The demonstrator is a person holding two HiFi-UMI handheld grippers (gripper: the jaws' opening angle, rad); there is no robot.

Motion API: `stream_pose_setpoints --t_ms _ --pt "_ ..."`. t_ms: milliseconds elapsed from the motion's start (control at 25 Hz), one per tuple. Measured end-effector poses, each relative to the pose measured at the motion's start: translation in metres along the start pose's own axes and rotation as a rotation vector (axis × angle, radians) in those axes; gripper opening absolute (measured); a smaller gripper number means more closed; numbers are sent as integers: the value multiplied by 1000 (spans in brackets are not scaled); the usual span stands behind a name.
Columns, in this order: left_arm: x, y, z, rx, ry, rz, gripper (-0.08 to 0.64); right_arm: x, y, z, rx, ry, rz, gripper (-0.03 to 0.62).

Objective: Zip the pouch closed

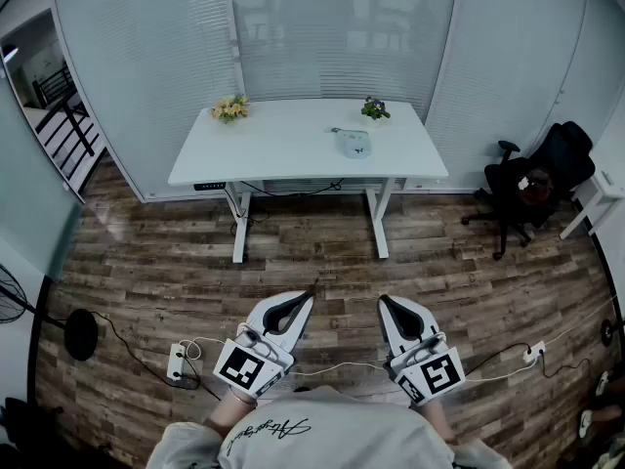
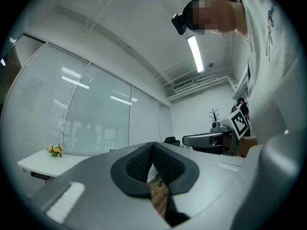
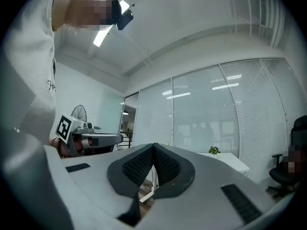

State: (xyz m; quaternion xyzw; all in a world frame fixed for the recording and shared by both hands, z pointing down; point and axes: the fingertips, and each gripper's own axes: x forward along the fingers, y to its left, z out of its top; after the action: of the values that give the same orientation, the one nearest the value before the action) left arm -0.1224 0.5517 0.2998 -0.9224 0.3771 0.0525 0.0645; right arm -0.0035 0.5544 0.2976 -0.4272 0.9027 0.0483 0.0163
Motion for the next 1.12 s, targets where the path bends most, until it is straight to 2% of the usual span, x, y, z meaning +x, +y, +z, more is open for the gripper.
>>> stream_pose_setpoints --t_ms 200,480,760,1120 --pt "1 1 4 -16 -23 22 -2 1 1 -3 8 5 14 2" --pt "0 -4 3 -16 -20 13 -2 -1 4 -2 3 7 26 2" --pt "-8 0 2 -18 -12 14 -1 -2 5 -2 59 -2 5 2" --pt "-32 17 -7 -40 -25 6 -1 15 34 -9 58 8 8 3"
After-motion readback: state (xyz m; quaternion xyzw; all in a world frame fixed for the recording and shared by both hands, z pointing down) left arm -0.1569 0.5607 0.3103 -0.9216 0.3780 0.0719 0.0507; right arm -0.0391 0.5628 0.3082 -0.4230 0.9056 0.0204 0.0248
